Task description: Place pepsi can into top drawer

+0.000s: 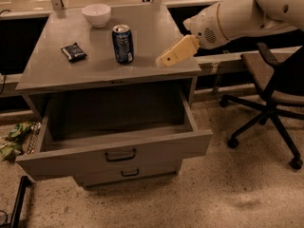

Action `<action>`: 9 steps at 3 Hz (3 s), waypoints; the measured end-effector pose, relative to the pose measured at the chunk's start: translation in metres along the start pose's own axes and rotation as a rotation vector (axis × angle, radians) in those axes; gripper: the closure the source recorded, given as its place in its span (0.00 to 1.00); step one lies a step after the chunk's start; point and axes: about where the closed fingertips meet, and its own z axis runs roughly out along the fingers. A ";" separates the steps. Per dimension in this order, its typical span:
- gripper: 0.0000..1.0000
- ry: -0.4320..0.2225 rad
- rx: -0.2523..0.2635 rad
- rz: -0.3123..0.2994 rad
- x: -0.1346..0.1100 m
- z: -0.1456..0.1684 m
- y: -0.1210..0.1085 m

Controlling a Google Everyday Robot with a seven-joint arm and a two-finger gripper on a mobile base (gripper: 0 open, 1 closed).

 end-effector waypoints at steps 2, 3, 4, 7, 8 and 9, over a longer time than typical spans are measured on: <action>0.00 -0.075 -0.014 0.022 -0.007 0.041 -0.005; 0.00 -0.130 -0.005 0.055 -0.014 0.086 -0.022; 0.00 -0.179 0.009 0.079 -0.026 0.129 -0.040; 0.47 -0.274 -0.040 0.088 -0.051 0.203 -0.068; 0.70 -0.289 -0.047 0.101 -0.048 0.197 -0.065; 0.95 -0.321 -0.065 0.089 -0.038 0.168 -0.046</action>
Offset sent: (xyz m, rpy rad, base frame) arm 0.0670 0.0607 -0.0391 0.1925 -0.0369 0.0032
